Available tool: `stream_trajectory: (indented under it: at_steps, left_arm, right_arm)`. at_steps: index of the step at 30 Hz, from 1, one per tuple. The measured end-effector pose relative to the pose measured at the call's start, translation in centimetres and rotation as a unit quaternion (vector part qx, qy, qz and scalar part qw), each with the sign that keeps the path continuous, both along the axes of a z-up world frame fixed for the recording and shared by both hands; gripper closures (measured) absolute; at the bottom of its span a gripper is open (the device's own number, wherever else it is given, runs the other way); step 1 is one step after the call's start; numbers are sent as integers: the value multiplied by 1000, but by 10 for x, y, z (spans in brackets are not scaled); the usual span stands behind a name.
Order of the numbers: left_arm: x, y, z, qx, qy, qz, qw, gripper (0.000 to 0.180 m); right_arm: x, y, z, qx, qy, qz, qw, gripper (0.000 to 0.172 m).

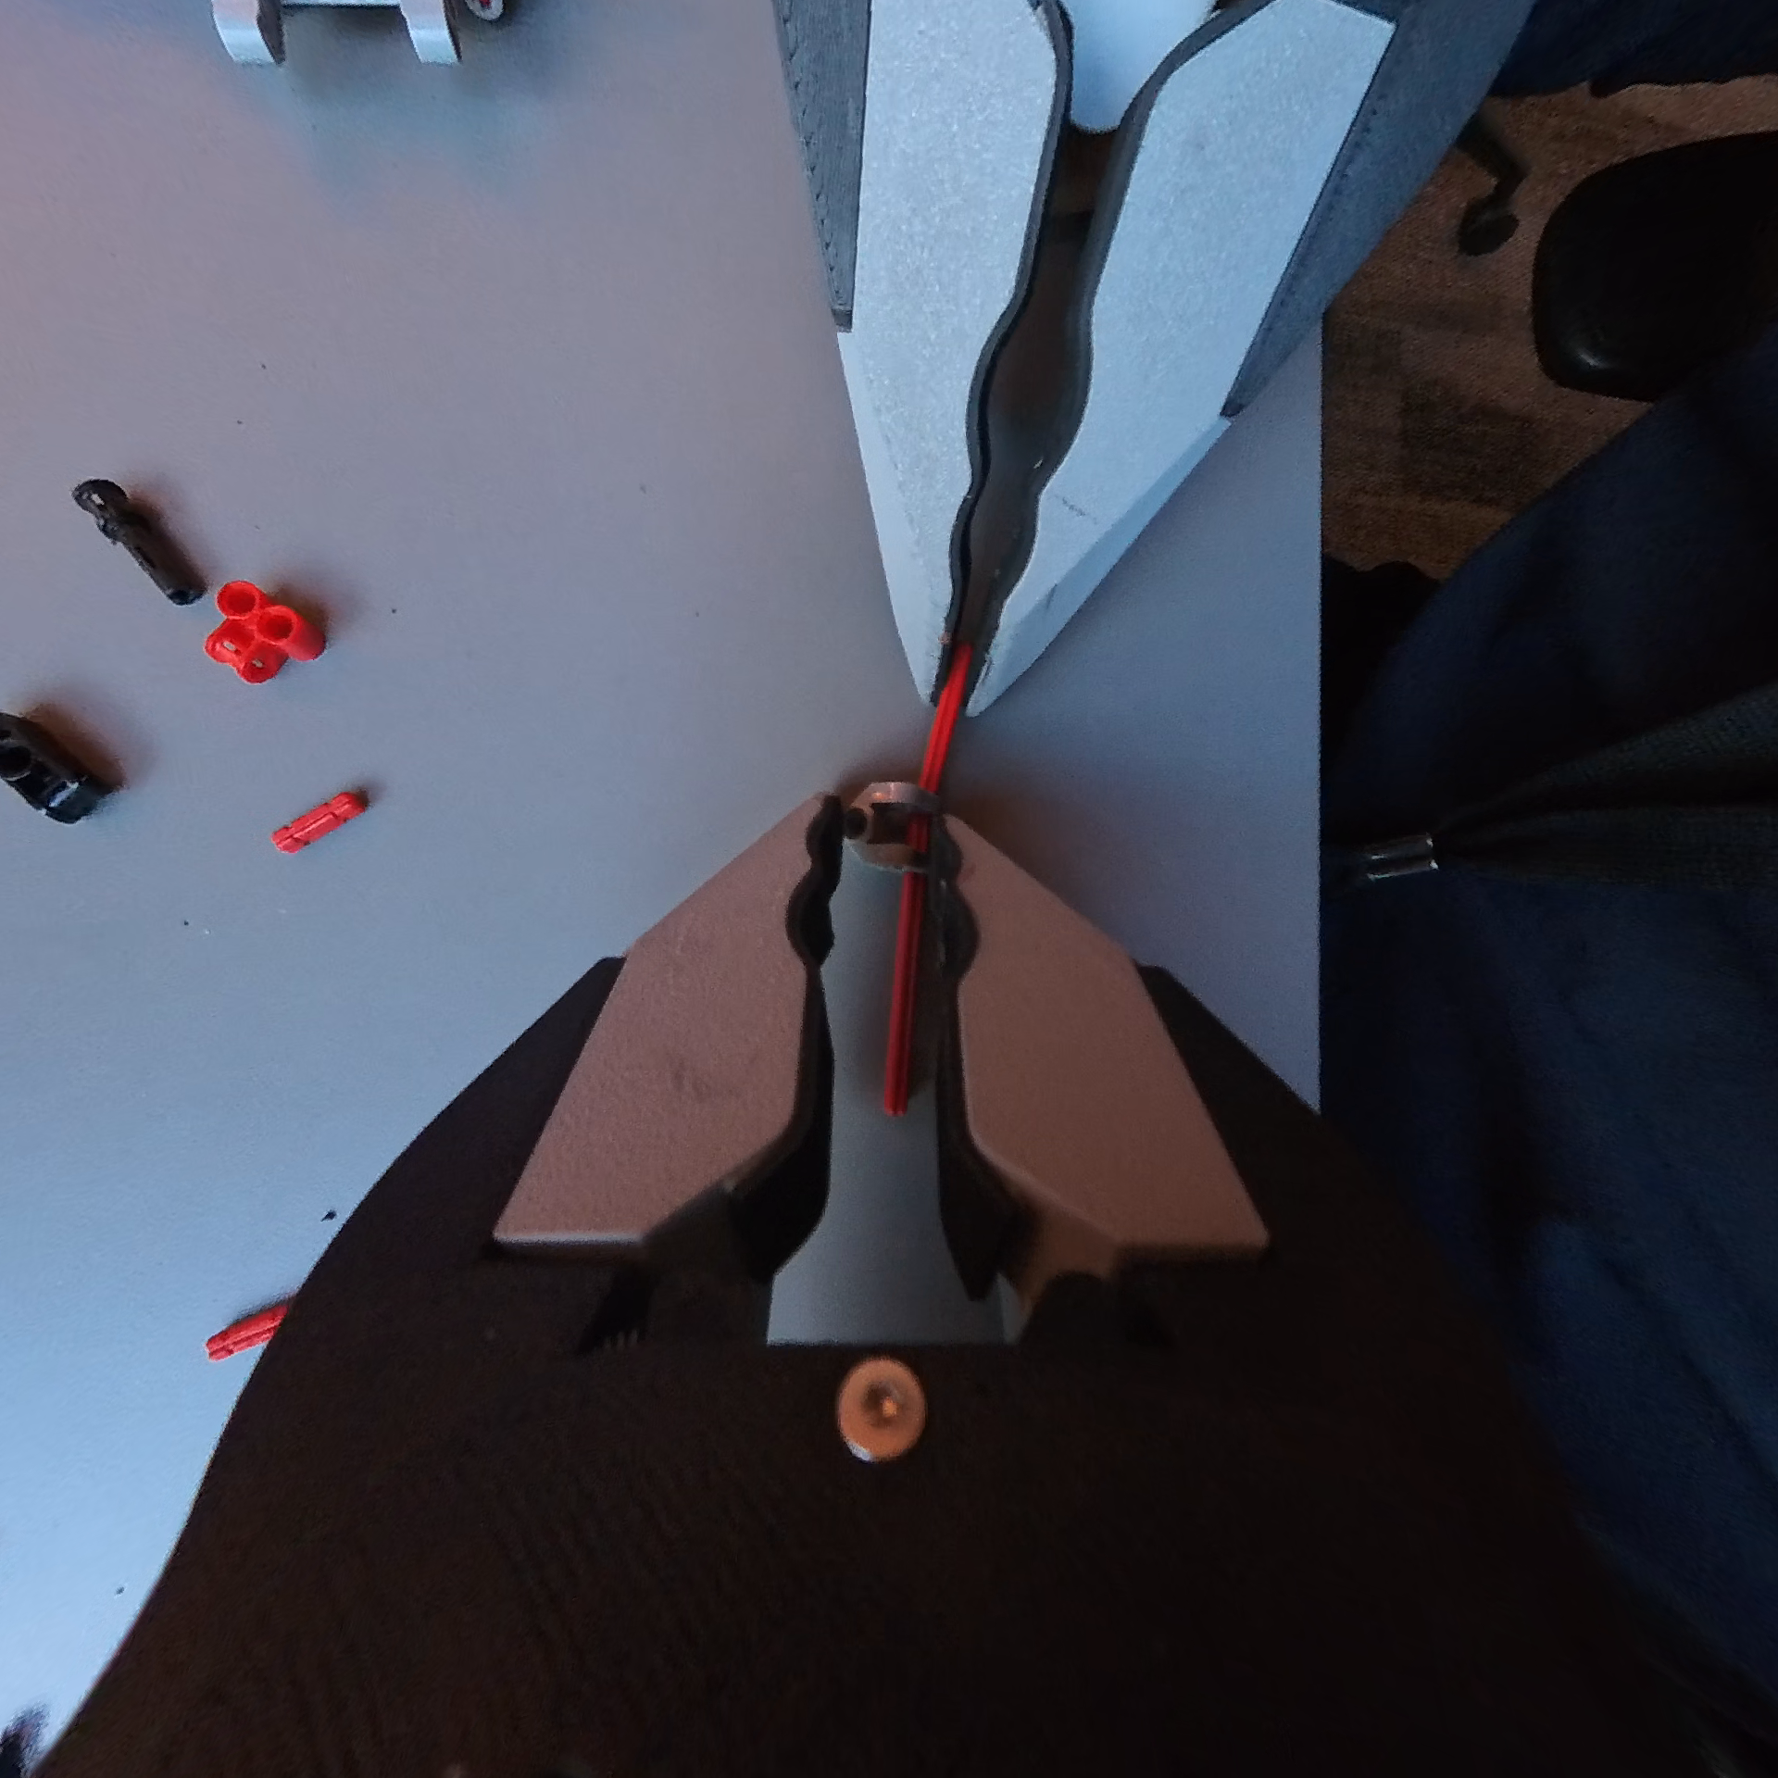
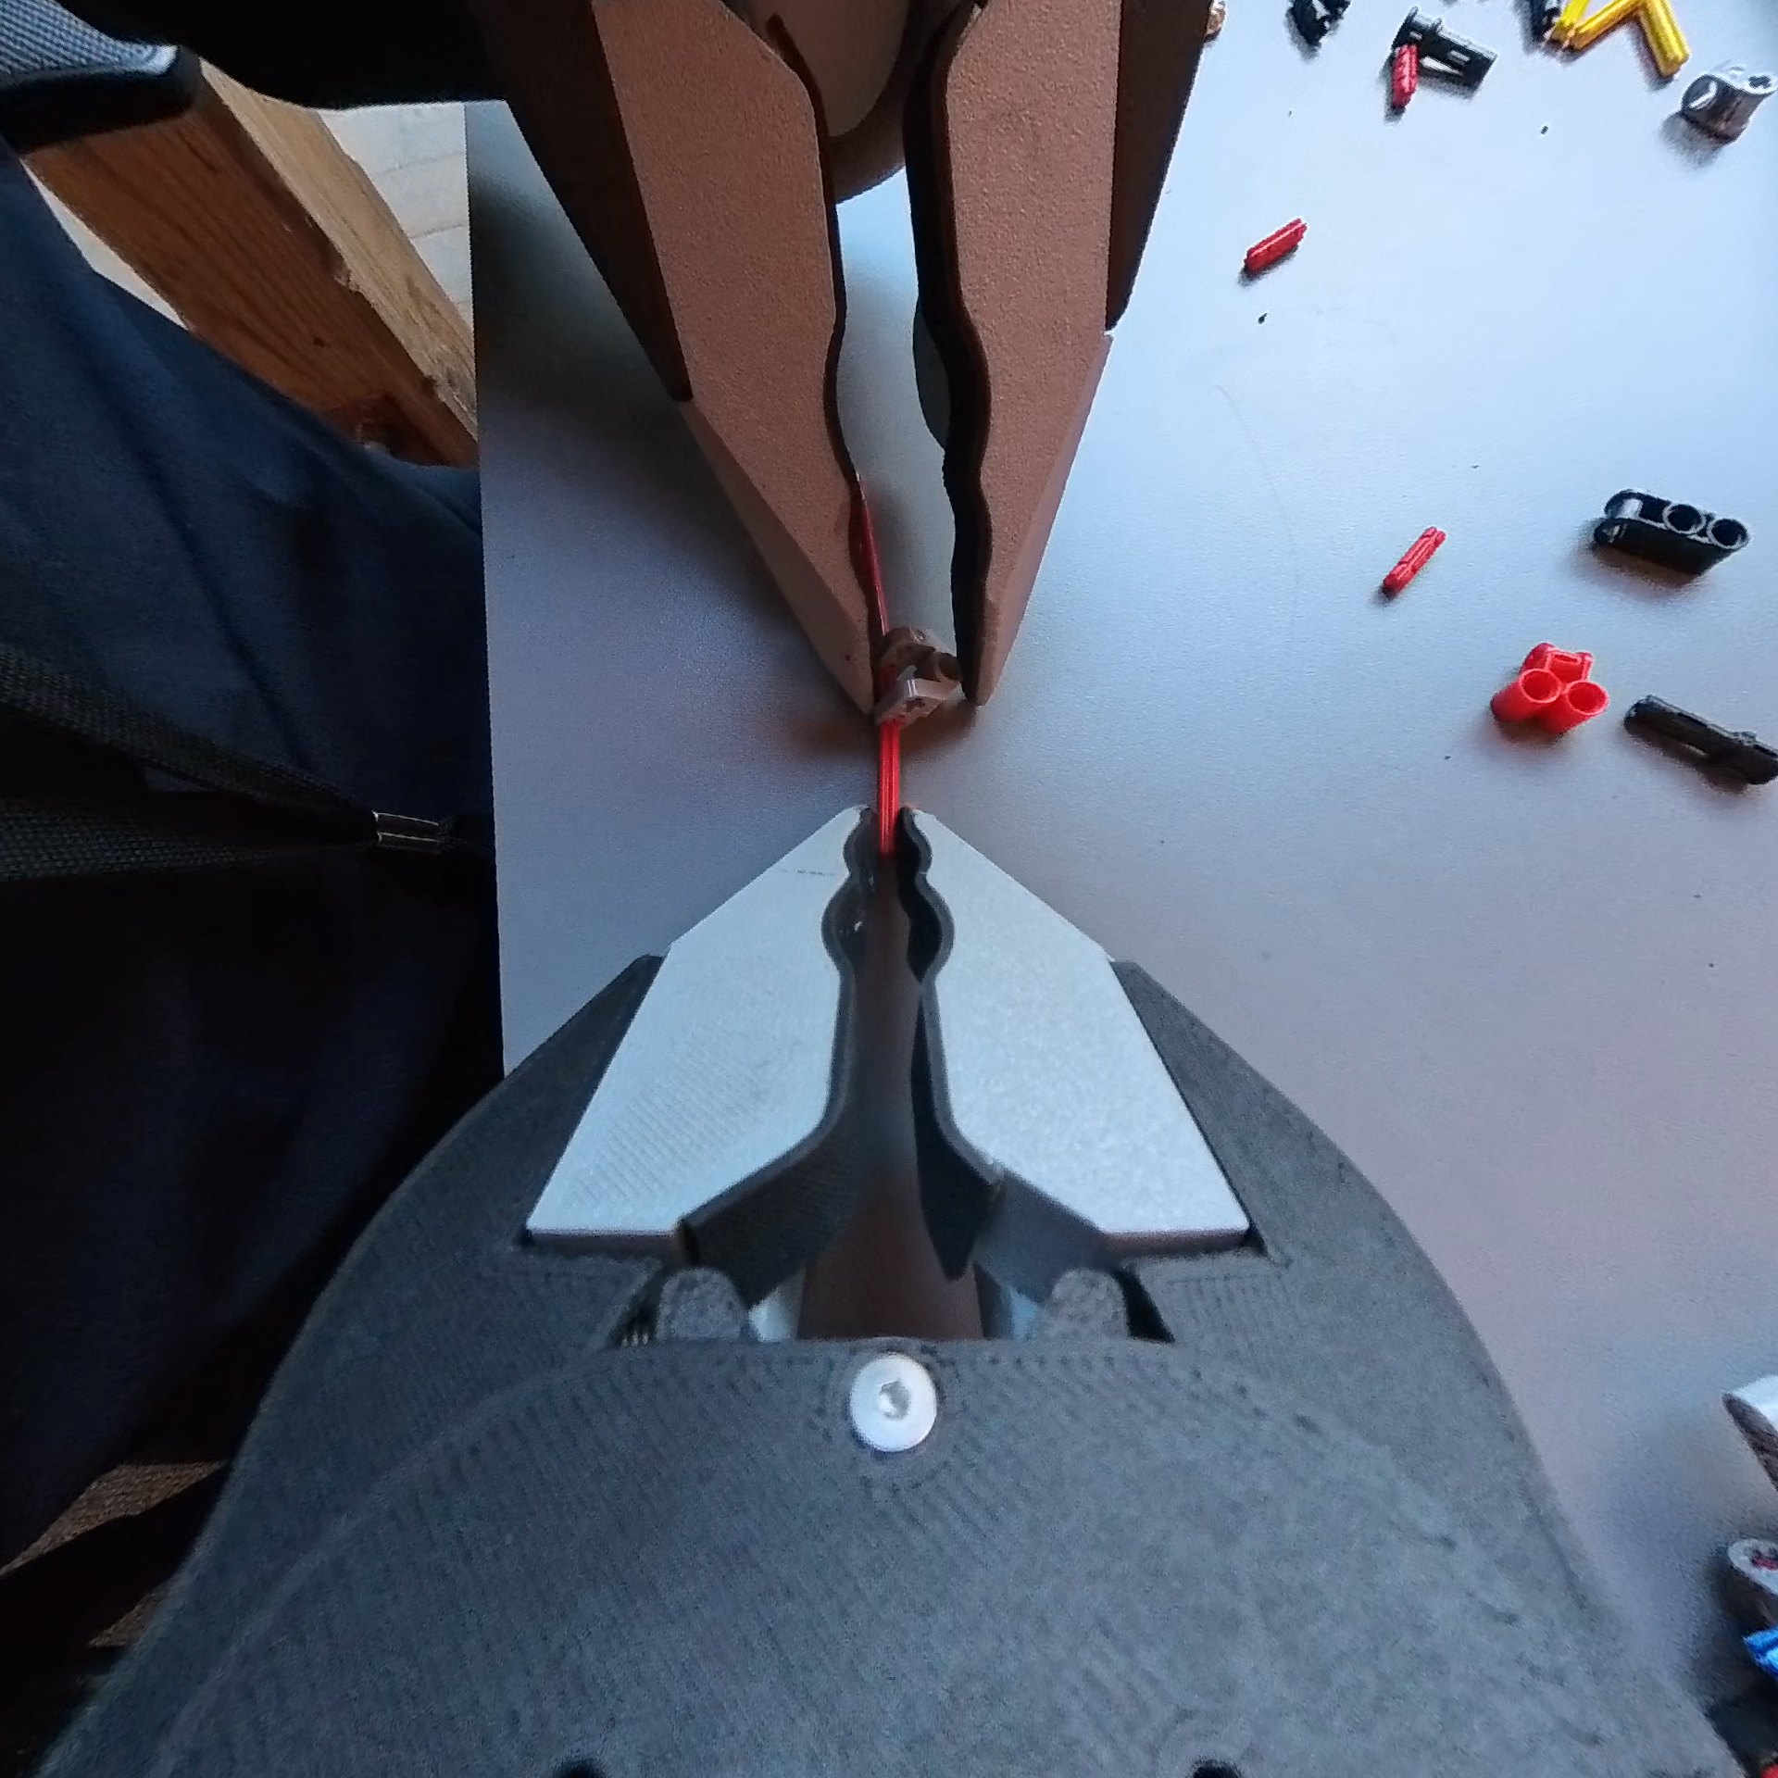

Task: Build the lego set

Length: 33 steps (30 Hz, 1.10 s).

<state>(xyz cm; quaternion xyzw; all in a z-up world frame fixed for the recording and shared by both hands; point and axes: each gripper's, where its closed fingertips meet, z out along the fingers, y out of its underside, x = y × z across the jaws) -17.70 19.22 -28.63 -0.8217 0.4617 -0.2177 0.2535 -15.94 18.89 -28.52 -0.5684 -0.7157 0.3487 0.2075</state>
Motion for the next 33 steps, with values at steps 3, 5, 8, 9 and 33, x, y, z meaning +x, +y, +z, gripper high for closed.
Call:
stream_trajectory:
  at_steps: [3,5,8,9,33]
  left_arm:
    - [0,0,0,0,-2,-1,1000,164]
    - [0,0,0,3,-2,-1,1000,164]
    - [0,0,0,3,-2,-1,1000,165]
    - [0,0,0,3,-2,-2,1000,165]
    - [2,0,0,-1,-13,-24,1000,164]
  right_arm:
    - [0,0,1,-1,2,0,1000,171]
    - [0,0,2,-2,5,-2,1000,171]
    - [0,1,3,-7,7,-2,1000,171]
    - [0,0,2,-7,6,-2,1000,171]
    - [-1,0,0,-9,-7,0,1000,171]
